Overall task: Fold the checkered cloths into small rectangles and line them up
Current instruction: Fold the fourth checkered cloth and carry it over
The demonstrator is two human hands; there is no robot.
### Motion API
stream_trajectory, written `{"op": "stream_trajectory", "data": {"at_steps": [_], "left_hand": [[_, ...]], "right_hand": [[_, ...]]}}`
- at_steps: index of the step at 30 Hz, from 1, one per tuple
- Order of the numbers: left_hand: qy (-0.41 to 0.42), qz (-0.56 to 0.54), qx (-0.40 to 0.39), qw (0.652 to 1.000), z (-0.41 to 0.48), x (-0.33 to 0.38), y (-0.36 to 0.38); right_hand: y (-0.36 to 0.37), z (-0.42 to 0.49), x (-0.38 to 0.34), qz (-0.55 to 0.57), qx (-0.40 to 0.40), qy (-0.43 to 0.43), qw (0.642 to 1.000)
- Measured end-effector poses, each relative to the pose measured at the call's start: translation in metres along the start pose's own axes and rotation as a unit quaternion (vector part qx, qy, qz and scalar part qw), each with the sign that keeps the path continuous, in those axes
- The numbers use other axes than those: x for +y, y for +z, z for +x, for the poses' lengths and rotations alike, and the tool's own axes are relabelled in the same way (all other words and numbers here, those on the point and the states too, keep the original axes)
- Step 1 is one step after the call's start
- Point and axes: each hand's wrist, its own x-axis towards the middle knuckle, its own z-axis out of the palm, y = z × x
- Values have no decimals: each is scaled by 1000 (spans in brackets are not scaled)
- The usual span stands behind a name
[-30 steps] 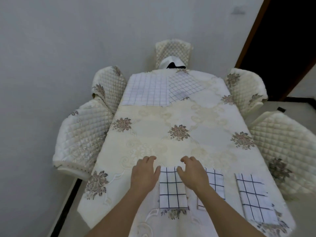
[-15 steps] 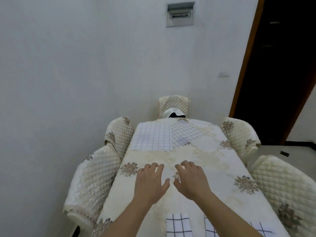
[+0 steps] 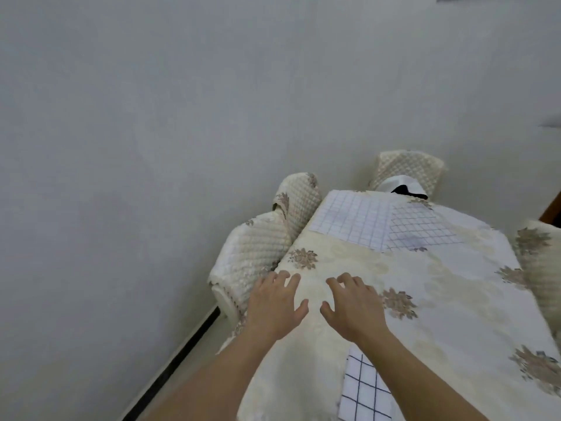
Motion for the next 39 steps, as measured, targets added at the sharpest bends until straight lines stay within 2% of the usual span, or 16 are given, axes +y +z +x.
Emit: {"op": "stream_trajectory", "data": {"at_steps": [9, 17, 22, 30, 39], "left_hand": [[-172, 72, 5, 982, -93, -132, -52], [-258, 91, -13, 962, -136, -234, -57], [-235, 65, -54, 968, -115, -295, -40], [-187, 43, -49, 980, -58, -449, -32], [-112, 20, -75, 991, 22, -511, -11]], "right_hand": [[18, 43, -159, 19, 16, -203, 979], [39, 66, -267, 12, 9, -280, 960], [67, 112, -319, 20, 2, -261, 965], [85, 203, -421, 19, -35, -199, 979], [98, 271, -431, 12, -38, -105, 994]]}}
